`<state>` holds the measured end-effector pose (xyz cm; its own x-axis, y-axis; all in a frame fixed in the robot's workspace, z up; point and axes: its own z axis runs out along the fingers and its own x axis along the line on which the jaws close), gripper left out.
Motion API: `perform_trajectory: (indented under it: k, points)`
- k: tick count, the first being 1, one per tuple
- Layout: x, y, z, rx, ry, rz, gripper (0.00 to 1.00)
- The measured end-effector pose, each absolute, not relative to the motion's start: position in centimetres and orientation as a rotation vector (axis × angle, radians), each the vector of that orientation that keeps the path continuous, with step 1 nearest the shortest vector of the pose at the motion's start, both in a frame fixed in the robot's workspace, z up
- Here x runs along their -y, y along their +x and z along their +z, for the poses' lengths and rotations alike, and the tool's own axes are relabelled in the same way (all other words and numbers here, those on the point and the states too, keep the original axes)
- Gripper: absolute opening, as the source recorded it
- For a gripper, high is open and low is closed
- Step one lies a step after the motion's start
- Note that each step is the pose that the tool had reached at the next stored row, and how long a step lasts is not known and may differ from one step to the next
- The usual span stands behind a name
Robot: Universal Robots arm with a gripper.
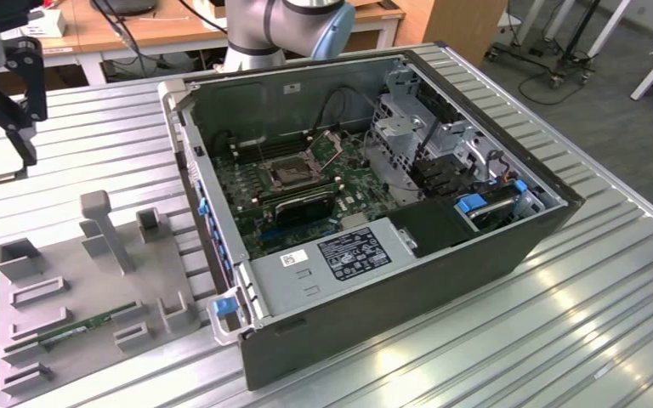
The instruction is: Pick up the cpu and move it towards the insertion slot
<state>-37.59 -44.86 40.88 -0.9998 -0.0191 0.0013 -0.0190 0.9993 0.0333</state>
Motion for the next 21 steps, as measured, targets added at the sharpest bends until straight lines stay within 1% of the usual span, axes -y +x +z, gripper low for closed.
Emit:
perform_trajectory:
  k: [21]
  points:
    - [44.8, -34.1, 40.9, 3.139, 0.03, -0.052, 0.54]
